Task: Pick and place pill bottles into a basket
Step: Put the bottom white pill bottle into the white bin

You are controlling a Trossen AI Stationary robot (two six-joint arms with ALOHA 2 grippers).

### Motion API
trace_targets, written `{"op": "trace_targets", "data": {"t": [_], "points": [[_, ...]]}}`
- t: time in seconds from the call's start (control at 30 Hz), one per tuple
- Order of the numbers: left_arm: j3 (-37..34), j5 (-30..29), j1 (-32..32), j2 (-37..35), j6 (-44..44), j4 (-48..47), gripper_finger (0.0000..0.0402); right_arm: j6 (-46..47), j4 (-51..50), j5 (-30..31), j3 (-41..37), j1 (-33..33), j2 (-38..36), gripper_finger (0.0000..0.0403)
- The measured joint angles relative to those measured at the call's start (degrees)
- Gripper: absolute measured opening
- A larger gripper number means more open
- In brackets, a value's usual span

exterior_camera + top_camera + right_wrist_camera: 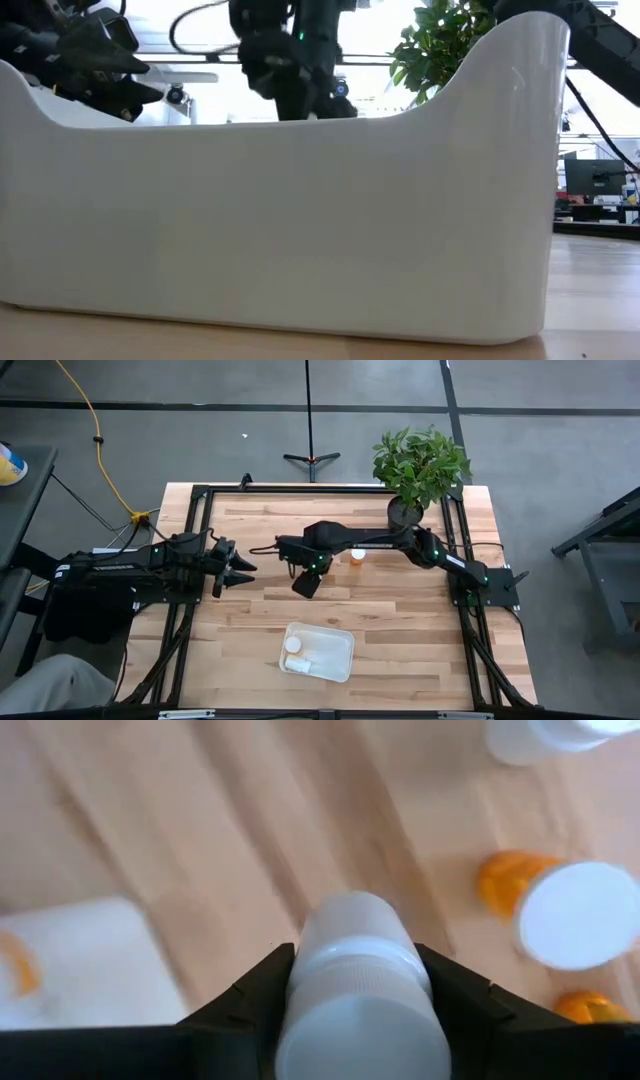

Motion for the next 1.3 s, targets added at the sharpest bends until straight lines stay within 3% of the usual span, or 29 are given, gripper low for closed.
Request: {"op": "trace_targets", "data": {"t": [0.57,0.93,1.3], "points": [[0.0,0.0,0.0,0.0,0.1,-0.5,0.0216,10.6,2.6,-1.1,0.1,12.1,-5.1,0.0164],[0.0,-0.1,0.0,0.0,0.2,-0.5,0.0216,22.7,9.5,4.3,-0.1,19.1,-5.1,0.0164],[0.0,1.0,0.0,0.0,0.2,0.0,0.0216,31.9,15.8,5.7,-7.9,21.9,-4.4,0.0164]]}}
